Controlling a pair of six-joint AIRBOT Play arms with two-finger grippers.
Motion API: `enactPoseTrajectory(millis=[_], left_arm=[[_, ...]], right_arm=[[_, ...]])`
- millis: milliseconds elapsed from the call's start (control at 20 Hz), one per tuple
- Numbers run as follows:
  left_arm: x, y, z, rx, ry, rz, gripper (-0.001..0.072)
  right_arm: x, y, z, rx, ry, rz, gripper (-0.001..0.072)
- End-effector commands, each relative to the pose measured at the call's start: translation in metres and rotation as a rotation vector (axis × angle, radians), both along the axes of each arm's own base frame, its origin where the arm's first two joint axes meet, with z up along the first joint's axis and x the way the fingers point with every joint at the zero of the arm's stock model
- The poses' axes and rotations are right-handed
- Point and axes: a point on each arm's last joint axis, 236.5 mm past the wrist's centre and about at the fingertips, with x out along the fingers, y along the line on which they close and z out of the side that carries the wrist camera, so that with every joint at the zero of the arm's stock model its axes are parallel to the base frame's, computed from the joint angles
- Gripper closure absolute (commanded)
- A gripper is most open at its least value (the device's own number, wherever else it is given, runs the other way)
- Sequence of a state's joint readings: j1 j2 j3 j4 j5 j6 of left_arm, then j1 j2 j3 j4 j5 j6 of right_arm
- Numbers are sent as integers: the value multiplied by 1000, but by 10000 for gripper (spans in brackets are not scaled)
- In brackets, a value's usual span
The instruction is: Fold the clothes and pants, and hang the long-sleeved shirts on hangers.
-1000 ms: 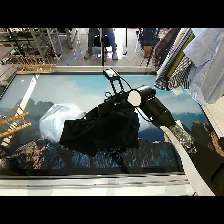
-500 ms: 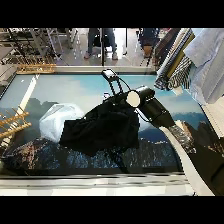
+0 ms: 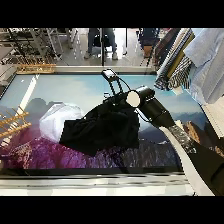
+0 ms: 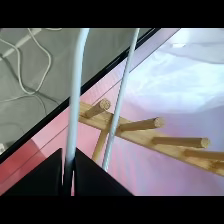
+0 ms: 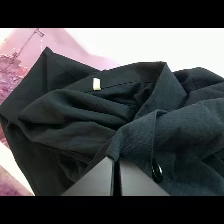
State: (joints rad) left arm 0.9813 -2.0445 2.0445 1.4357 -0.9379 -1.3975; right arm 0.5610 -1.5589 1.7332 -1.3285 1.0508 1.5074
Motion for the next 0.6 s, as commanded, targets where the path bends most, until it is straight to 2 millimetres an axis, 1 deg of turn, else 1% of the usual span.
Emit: enactPoseTrajectory(millis=[0,100,150,200,250,300,350,400,450,500,550], left_arm=[[2,-1,10,7,-20,6,691],[2,0,19,20,-28,6,690],[3,1,27,35,-39,7,690],[4,4,41,67,-61,10,690],[12,6,64,103,-124,15,690],[25,4,97,126,-232,20,691],[42,-6,142,131,-387,25,691],[56,-20,188,116,-550,25,691],[71,-45,240,78,-725,-9,691],[85,-78,288,63,-862,-108,691],[98,-123,336,63,-989,-268,691]], right_arm=[[-1,0,-1,-4,5,2,680],[-2,0,-1,-6,5,4,680],[-2,0,-1,-6,6,4,680],[-2,0,-2,-7,7,4,680],[-3,-1,-2,-9,10,5,680],[-4,-1,-3,-14,18,8,680],[-7,-2,-5,-21,27,11,680],[-8,-3,-6,-26,35,13,680],[-9,-4,-6,-27,37,13,680],[-8,-4,-6,-28,33,11,680],[-6,-6,-5,-35,21,8,680]])
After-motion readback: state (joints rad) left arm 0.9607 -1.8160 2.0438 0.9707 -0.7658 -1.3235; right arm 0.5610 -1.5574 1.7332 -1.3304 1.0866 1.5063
